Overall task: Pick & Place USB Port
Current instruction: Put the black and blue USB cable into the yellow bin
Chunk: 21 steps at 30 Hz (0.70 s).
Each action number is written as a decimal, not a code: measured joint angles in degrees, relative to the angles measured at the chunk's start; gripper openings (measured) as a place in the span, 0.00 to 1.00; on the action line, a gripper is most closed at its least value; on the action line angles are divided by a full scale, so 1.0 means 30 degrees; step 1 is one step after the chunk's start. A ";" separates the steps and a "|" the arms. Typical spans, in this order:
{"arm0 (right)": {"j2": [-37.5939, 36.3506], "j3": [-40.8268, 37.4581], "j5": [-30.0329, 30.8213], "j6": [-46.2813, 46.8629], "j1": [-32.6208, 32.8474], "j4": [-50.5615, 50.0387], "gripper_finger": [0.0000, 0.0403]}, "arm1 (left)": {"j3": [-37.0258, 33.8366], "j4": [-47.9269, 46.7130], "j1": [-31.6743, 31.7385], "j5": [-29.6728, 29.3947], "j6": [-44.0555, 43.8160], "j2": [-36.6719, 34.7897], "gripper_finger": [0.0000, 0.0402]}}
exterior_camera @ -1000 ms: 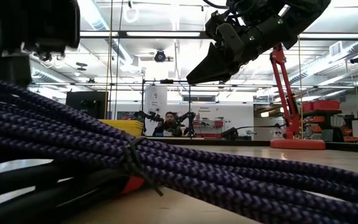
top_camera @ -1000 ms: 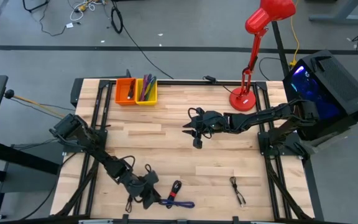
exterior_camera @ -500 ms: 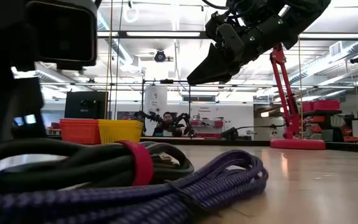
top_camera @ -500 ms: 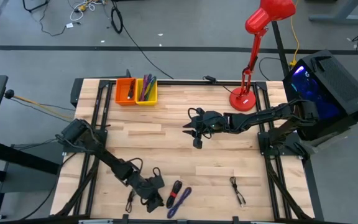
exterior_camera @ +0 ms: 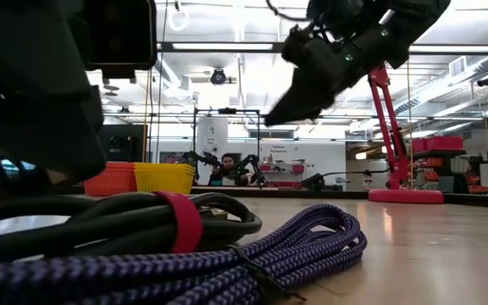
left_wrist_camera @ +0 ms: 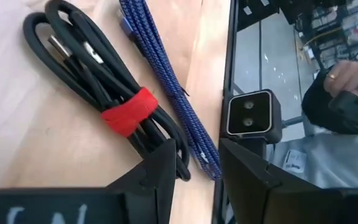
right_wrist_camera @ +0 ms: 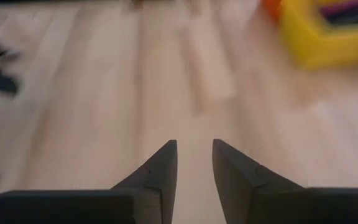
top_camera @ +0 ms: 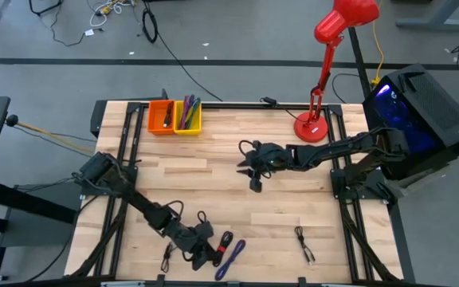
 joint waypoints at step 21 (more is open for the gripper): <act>0.3317 0.0015 0.1130 0.6721 1.0255 0.1378 0.25 | 0.0000 -0.0109 0.1471 -0.0132 0.4120 -0.0044 0.32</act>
